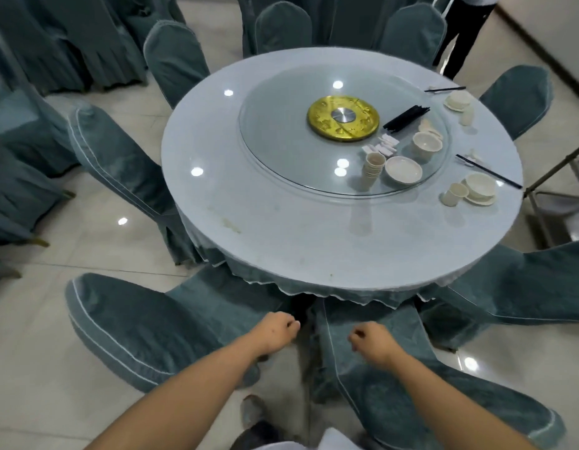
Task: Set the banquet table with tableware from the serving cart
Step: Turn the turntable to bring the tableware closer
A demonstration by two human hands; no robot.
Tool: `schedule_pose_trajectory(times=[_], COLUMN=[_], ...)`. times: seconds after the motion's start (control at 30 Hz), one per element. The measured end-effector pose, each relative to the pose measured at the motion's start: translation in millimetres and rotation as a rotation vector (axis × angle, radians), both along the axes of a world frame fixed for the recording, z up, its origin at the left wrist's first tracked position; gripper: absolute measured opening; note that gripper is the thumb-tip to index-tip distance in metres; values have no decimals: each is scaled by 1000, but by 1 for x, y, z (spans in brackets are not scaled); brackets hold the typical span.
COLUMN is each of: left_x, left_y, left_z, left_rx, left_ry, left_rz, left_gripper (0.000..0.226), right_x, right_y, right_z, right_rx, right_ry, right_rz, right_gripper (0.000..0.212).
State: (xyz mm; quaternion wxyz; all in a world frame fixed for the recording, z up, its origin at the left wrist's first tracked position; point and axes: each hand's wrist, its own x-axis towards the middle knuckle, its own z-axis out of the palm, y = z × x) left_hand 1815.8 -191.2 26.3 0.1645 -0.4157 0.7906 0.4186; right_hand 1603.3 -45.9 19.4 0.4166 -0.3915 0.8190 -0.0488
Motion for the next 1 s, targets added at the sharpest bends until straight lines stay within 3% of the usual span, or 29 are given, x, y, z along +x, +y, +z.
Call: schedule_pose_trajectory(times=[0.17,0.43,0.6,0.73,0.87,1.0], left_x=[9,-40,-83,-124,-170,-213], left_y=[-73,-148,-199,-240,-277,-300], left_z=[10,22,27,36,43,48], left_rx=[-19,-74,-80,-78,-107,3], left_ry=[35,43,127,98,109,162], left_rz=[26,45,140,136,108,220], left_gripper=[46,23,29,15,15,11], right_x=[10,-26,-75,-120,-170,-210], right_y=[-65,-131,-184,-225,-256,-274], right_z=[21,28,19,24,28,28], right_rx=[-99,-131,-156,-192,-218,-202], right_ry=[26,19,4,-14,24,19], right_rz=[-143,-258,-304,-349,-377,-410], right_gripper=[24,19,18,15,24,24])
